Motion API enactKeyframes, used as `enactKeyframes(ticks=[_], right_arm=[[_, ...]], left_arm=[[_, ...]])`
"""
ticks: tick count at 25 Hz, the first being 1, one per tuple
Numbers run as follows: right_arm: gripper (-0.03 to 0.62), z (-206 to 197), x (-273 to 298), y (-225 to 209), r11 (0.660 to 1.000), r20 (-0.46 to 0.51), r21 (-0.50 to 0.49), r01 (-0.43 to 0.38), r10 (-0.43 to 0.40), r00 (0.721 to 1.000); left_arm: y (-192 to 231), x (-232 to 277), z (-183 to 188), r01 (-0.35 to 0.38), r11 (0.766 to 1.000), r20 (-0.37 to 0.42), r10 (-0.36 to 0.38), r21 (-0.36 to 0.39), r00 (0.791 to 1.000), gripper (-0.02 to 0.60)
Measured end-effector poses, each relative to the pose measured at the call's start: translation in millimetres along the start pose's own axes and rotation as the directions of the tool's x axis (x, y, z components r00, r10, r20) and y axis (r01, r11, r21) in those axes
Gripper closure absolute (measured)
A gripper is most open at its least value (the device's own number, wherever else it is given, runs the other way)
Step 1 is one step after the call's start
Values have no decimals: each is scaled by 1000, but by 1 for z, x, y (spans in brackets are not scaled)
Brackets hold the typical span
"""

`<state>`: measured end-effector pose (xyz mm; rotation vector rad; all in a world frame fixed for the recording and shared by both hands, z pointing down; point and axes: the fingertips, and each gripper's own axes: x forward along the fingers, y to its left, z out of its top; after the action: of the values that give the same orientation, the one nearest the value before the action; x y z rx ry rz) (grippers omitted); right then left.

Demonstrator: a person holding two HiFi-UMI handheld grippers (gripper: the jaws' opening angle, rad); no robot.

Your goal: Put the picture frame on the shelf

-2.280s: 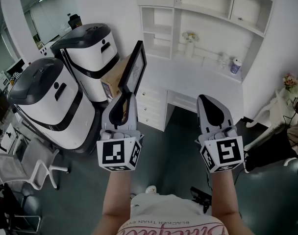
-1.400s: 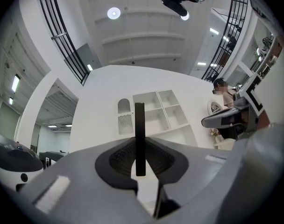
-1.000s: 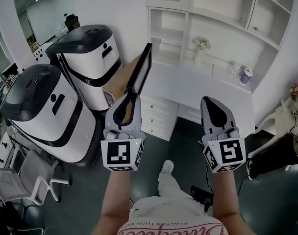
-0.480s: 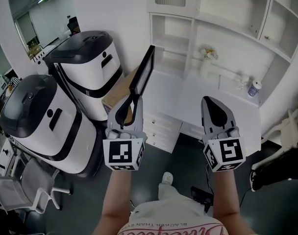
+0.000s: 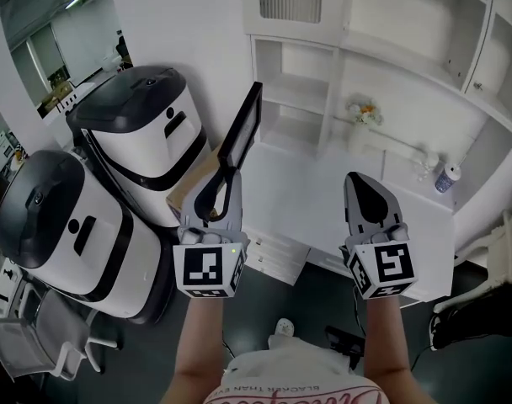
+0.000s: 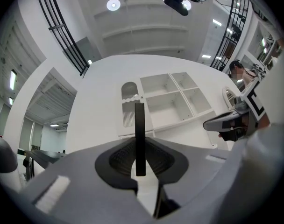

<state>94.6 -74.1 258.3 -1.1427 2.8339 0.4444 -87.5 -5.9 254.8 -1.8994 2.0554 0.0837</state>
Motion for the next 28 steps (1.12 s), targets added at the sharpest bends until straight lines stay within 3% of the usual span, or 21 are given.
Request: enactKeyframes(ticks=[12, 28], right_arm=[[586, -26, 43, -42, 999, -15, 37, -16, 16, 1000], [586, -43, 95, -72, 996, -29, 42, 80, -79, 996]], left_arm=[[-10, 68, -19, -2, 1000, -17, 2, -3, 1000, 515], [11, 144, -48, 78, 994, 0, -78, -76, 997, 515]])
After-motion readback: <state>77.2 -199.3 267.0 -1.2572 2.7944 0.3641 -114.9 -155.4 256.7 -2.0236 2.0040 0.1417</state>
